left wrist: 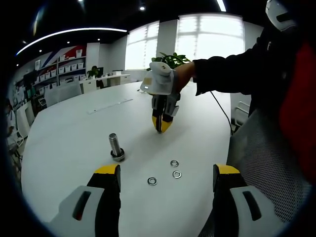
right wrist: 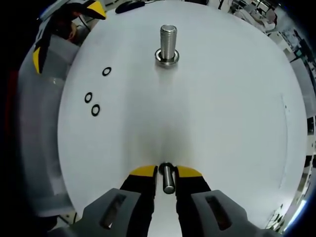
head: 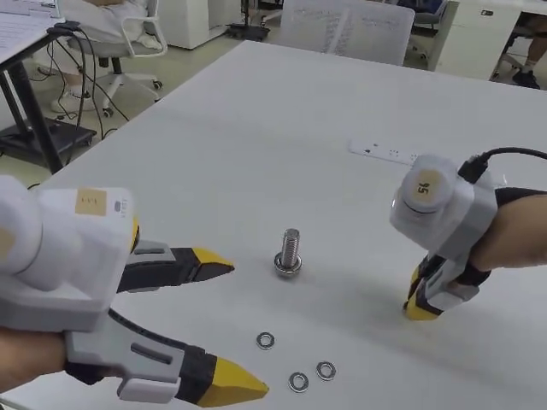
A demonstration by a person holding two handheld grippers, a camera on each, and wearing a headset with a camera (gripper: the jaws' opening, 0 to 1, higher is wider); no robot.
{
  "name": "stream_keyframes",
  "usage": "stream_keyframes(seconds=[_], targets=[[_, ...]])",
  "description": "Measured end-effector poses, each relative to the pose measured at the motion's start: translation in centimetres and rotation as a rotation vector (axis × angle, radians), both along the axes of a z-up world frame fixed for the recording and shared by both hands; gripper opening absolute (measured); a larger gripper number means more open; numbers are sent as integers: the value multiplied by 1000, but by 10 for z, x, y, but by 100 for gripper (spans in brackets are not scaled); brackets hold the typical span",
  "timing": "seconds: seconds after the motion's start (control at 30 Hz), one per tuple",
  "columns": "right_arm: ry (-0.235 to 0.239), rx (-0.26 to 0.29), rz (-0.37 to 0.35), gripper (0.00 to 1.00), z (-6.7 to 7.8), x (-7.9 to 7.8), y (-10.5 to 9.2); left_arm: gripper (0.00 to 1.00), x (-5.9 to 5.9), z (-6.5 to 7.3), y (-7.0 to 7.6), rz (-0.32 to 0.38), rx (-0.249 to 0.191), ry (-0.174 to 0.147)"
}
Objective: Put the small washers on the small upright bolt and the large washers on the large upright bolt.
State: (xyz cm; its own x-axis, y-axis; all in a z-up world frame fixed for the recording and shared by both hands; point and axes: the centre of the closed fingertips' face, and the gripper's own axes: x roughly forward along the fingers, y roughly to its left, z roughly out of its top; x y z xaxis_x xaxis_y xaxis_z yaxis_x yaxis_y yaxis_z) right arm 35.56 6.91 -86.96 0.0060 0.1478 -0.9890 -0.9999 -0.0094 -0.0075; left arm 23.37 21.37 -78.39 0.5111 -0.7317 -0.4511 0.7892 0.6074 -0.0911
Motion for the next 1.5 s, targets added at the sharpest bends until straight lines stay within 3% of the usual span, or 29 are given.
stream_keyframes(seconds=[0.3, 0.73, 1.13, 1.5], targets=[[-7, 12, -11, 18, 3, 2, -2, 76, -1, -1, -1, -4, -4, 5], [-26, 20, -62, 18, 11, 2, -23, 76, 1, -1, -3, -17, 0, 3], [-29, 39, -87, 18, 16, -15, -34, 76, -1, 1, -8, -34, 9, -2], [-15, 57, -80, 18, 16, -41, -33, 76, -2, 3, -9, -35, 11, -10]])
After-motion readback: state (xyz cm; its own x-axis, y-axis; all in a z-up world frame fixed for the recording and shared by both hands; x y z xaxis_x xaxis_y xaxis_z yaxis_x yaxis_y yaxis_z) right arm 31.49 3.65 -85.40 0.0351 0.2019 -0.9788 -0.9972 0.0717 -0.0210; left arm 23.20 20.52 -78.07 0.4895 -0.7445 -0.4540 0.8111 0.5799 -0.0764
